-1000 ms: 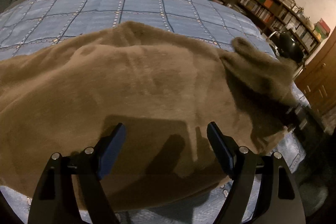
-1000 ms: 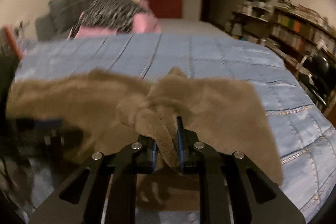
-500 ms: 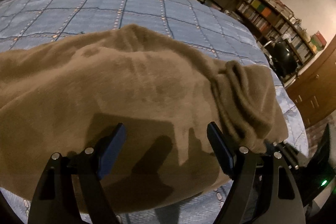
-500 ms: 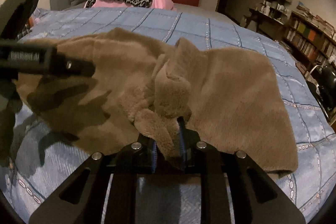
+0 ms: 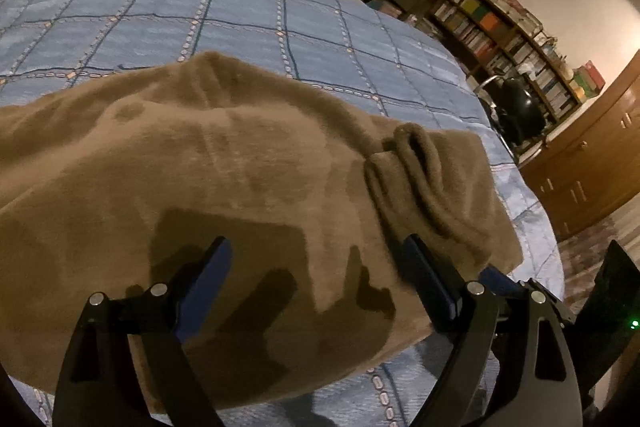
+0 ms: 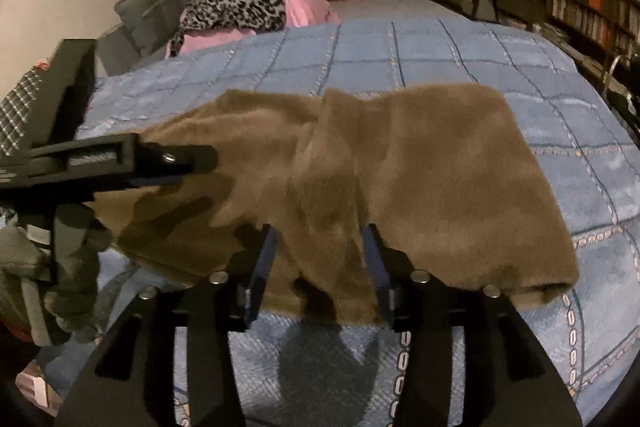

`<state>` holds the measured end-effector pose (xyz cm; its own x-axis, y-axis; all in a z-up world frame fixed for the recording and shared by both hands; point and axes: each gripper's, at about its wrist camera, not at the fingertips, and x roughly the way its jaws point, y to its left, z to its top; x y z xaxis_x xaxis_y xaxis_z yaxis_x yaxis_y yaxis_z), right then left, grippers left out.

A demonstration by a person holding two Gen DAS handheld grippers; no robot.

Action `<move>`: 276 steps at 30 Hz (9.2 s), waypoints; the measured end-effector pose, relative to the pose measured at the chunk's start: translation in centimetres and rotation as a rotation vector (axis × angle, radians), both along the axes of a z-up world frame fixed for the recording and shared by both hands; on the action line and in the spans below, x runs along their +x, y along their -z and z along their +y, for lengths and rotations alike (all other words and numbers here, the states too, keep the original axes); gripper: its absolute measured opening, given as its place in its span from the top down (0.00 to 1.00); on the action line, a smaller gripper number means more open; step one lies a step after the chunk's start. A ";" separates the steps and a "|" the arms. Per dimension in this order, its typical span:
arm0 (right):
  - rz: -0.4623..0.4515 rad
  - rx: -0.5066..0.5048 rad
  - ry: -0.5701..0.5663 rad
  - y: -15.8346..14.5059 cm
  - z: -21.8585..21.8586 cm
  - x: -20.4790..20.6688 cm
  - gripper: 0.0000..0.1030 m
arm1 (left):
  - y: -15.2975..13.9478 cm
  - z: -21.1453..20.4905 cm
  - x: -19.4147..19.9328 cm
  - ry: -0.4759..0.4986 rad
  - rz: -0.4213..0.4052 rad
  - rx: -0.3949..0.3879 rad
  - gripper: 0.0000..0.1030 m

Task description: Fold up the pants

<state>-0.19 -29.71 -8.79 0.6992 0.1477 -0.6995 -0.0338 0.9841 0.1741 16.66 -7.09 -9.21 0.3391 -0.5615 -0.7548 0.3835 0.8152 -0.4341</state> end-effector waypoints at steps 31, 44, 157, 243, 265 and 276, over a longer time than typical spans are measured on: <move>0.055 0.233 -0.170 2.9 -0.7 1.5 0.39 | 2.2 -7.7 2.0 0.176 0.186 -0.162 0.14; 0.034 0.230 -0.122 1.5 -2.5 -0.8 0.39 | 1.1 -6.1 2.0 0.153 0.182 -0.196 0.78; -0.009 0.090 0.260 0.7 -5.2 -4.2 0.37 | -14.0 8.1 -2.7 -0.272 -0.348 -0.068 0.81; -0.103 0.356 0.267 -1.1 -14.1 -1.9 0.38 | -1.3 -7.8 -8.0 0.109 -0.254 0.132 0.29; -0.020 0.363 0.157 -6.3 -11.9 -1.5 0.73 | -2.3 -5.9 -10.2 0.121 -0.267 0.130 0.28; 0.072 0.362 0.234 0.3 -11.9 -1.4 0.65 | -2.4 -6.4 -7.7 0.113 -0.256 0.098 0.28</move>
